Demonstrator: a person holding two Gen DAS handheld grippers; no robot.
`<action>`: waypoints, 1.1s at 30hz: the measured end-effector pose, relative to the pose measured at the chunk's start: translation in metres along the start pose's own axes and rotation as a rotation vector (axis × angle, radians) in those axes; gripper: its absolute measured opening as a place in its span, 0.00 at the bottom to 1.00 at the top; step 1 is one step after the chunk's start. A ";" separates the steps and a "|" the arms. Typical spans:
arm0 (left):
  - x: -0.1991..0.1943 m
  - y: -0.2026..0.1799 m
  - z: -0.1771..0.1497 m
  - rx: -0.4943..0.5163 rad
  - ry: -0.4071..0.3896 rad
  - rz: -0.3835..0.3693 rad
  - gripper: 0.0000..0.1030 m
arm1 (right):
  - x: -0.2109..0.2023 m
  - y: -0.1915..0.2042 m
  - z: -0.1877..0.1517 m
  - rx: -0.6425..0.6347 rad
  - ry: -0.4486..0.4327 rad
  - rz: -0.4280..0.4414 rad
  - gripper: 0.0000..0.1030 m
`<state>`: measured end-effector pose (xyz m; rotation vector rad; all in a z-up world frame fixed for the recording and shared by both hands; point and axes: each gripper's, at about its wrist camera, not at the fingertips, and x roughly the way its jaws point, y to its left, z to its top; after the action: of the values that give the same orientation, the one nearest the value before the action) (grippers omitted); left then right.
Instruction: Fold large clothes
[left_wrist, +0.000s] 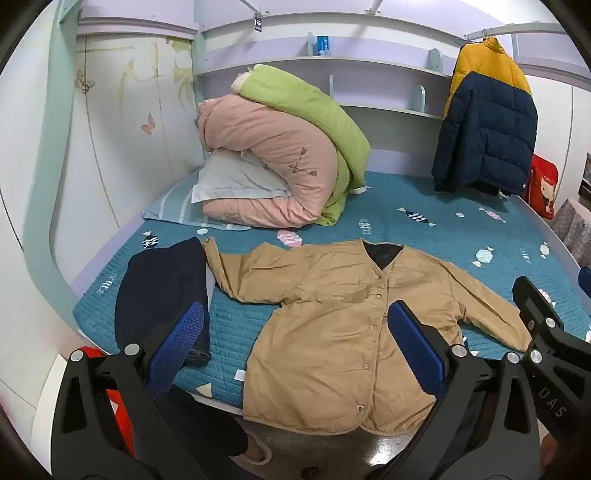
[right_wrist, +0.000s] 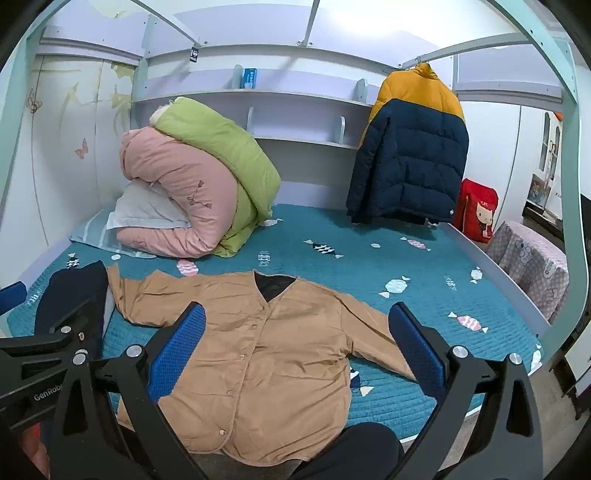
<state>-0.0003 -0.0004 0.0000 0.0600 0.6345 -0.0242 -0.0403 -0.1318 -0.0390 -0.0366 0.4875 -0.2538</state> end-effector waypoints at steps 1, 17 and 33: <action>0.000 0.002 0.000 -0.017 -0.001 -0.009 0.96 | 0.000 0.001 0.000 0.001 0.003 0.001 0.93; 0.012 0.006 -0.001 -0.024 0.045 -0.048 0.96 | 0.008 -0.002 -0.004 0.025 0.033 0.042 0.93; 0.020 0.012 0.000 -0.024 0.068 -0.047 0.96 | 0.013 0.005 -0.005 0.029 0.062 0.057 0.93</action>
<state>0.0162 0.0118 -0.0110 0.0228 0.7045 -0.0599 -0.0301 -0.1305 -0.0499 0.0134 0.5452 -0.2066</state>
